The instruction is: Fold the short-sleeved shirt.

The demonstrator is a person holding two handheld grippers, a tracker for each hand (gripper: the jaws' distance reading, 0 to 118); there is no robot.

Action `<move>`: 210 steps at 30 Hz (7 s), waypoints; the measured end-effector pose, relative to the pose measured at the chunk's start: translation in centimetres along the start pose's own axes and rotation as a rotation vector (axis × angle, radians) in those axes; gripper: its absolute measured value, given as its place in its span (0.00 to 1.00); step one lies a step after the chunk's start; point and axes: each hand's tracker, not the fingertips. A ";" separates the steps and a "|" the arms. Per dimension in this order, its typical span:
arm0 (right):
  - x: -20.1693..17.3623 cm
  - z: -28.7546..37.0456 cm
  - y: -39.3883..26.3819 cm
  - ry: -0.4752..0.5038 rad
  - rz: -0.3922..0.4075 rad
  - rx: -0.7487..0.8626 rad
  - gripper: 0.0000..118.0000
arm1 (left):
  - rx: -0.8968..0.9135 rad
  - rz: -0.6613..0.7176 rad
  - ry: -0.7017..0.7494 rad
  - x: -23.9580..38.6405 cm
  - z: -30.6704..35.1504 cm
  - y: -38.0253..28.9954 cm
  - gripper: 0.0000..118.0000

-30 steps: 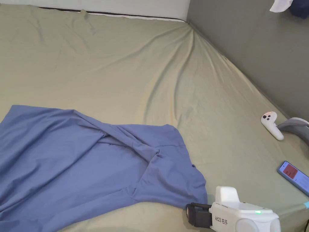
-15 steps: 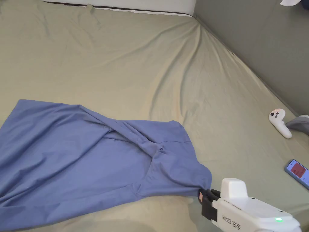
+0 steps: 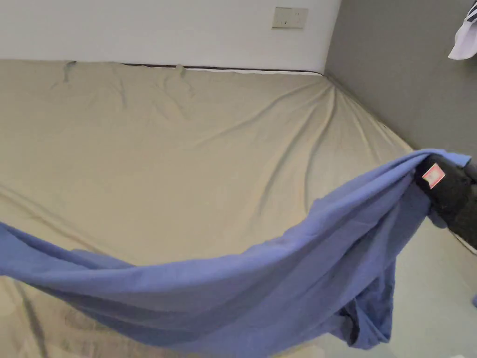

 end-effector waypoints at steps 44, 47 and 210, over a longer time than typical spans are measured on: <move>2.3 -48.0 15.0 -0.127 0.202 0.016 0.00 | -0.087 -0.112 0.081 -3.5 -50.5 8.7 0.00; 3.3 -49.6 8.6 -0.147 0.182 -0.113 0.00 | -0.155 -0.065 0.081 -4.2 -51.7 2.7 0.00; 6.2 -4.2 -24.2 -0.129 0.034 -1.004 0.04 | -0.937 -0.070 0.185 0.2 -1.0 -23.5 0.00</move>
